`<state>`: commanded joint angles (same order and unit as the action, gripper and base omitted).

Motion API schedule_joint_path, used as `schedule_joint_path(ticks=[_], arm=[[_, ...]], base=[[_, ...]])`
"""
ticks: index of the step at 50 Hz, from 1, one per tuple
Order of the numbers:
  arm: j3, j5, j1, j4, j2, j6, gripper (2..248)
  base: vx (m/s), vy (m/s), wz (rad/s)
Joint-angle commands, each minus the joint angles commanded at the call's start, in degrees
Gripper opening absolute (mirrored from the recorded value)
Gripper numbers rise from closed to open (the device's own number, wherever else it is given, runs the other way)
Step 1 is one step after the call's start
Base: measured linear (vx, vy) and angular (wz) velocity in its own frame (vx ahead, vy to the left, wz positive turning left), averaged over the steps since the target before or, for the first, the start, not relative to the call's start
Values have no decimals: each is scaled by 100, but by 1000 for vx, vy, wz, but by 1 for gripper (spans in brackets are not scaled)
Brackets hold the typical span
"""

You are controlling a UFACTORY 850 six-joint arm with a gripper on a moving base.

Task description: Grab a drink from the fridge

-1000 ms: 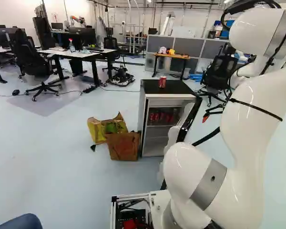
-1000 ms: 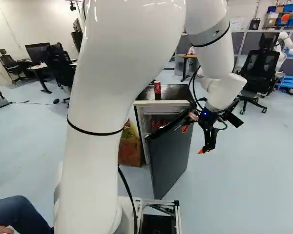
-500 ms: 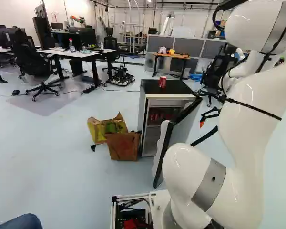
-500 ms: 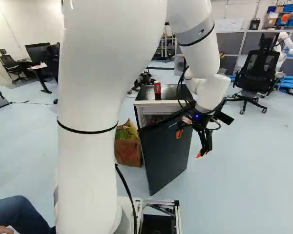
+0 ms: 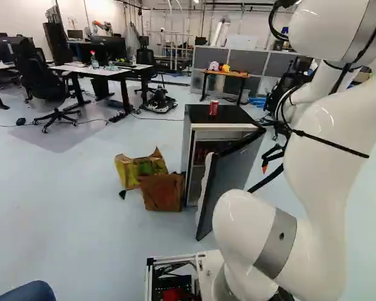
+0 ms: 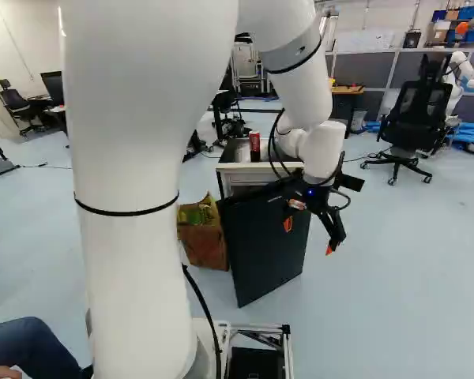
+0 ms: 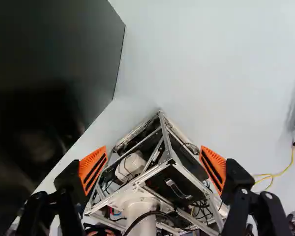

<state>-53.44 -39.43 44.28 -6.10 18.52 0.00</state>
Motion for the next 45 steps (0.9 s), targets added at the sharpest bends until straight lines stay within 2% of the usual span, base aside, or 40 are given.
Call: schedule_joint_path(ticks=[27, 45], arm=[[606, 1219, -472, -883, -448, 0, 247], [994, 2037, -793, -1312, -759, 0, 247]], base=[[0, 0, 0], [0, 0, 0]])
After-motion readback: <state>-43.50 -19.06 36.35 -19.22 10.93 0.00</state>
